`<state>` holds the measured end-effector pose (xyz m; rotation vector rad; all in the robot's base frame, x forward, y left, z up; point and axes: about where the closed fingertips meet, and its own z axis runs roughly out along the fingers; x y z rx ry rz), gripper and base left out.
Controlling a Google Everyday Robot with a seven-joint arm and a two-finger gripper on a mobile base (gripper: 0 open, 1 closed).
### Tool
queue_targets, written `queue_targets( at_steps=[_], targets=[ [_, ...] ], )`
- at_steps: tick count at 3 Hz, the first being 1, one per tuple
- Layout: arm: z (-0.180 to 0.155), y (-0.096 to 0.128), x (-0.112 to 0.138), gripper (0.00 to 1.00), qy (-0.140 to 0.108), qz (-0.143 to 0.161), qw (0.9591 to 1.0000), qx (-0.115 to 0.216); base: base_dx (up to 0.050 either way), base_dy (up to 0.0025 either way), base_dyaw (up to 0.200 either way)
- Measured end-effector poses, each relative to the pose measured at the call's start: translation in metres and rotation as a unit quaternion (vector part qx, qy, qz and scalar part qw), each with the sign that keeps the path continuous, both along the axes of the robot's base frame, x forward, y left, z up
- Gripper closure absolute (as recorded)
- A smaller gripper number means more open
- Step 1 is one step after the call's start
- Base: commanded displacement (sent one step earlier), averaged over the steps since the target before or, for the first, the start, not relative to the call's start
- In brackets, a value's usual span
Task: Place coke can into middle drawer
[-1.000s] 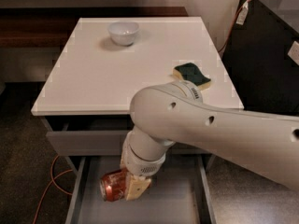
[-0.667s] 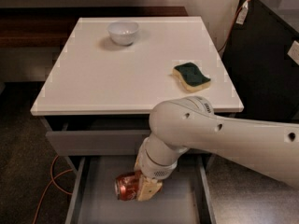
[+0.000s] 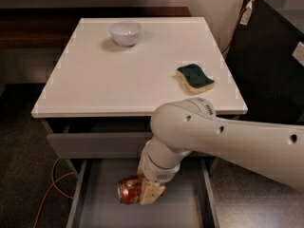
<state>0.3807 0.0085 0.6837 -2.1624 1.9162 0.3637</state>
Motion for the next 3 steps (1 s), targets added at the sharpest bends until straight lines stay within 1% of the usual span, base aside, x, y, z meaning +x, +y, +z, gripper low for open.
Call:
queue_targets(
  at_steps=[1,2,3],
  targets=[
    [-0.030,-0.011,0.014,1.00,0.021,-0.031,0.9993,-0.003,0.000,0.00000,0.000],
    [-0.066,-0.026,0.027,1.00,0.039,-0.067,0.9970,-0.003,0.000,0.00000,0.000],
    [-0.092,-0.039,0.034,1.00,0.041,-0.095,0.9947,-0.002,0.000,0.00000,0.000]
  ],
)
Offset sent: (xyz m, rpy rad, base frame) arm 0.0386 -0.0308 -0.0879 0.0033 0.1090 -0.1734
